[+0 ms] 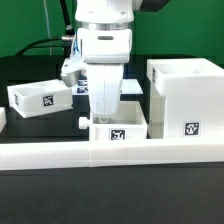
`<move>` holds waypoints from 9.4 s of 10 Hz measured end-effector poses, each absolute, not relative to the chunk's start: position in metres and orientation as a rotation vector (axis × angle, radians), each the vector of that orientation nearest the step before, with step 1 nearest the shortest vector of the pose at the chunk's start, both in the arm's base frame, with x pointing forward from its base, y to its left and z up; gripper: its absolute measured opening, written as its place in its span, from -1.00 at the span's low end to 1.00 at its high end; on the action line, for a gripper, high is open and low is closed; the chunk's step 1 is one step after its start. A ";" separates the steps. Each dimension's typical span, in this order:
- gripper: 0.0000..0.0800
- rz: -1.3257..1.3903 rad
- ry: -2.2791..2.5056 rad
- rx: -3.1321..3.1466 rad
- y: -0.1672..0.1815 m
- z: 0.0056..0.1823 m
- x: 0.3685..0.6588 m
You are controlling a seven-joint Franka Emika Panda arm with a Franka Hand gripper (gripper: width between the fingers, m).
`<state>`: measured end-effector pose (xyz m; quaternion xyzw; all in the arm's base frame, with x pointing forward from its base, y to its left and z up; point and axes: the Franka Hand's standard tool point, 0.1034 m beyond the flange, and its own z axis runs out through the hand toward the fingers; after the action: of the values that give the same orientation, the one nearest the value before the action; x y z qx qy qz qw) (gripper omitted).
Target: Assemble drawer
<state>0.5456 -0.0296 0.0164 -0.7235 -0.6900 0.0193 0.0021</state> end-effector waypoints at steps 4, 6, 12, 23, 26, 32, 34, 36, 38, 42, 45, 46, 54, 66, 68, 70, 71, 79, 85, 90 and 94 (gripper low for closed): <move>-0.89 0.052 -2.173 -2.265 -0.025 0.015 0.546; -0.89 0.044 -2.191 -2.238 -0.009 0.015 0.546; -0.89 0.043 -2.183 -2.238 -0.004 0.012 0.545; -0.89 0.037 -2.215 -2.231 -0.008 0.012 0.547; -0.89 0.020 -2.233 -2.225 -0.005 0.011 0.546; -0.89 0.031 -2.257 -2.212 -0.008 0.011 0.547; -0.89 0.029 -2.267 -2.202 -0.009 0.010 0.544; -0.89 0.019 -2.271 -2.203 -0.008 0.009 0.541; -0.89 0.014 -2.278 -2.197 -0.004 0.008 0.541; -0.89 0.013 -2.249 -2.228 -0.002 0.009 0.546; -0.89 0.012 -2.228 -2.249 0.002 0.009 0.546; -0.89 0.012 -2.227 -2.250 0.001 0.009 0.546; -0.89 0.016 -2.255 -2.209 0.016 0.010 0.548; 0.62 0.004 -2.189 -2.309 0.015 0.051 0.563; 0.62 0.003 -2.206 -2.300 0.002 0.054 0.565; 0.62 0.011 -2.239 -2.257 -0.021 0.047 0.565; 0.62 0.011 -2.235 -2.257 -0.027 0.044 0.568; 0.62 -0.233 -2.106 -2.113 -0.058 0.020 0.575; 0.62 -0.252 -2.144 -2.068 -0.021 0.012 0.574; 0.62 -0.254 -2.146 -2.066 -0.020 0.013 0.578; 0.62 -0.275 -2.162 -2.054 -0.009 0.017 0.583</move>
Offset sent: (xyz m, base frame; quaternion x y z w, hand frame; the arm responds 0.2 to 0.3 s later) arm 0.0012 0.0197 -0.0002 -0.0555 0.0135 -0.0318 0.9979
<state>0.5831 -0.0090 0.0172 -0.6839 -0.7201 -0.0915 0.0733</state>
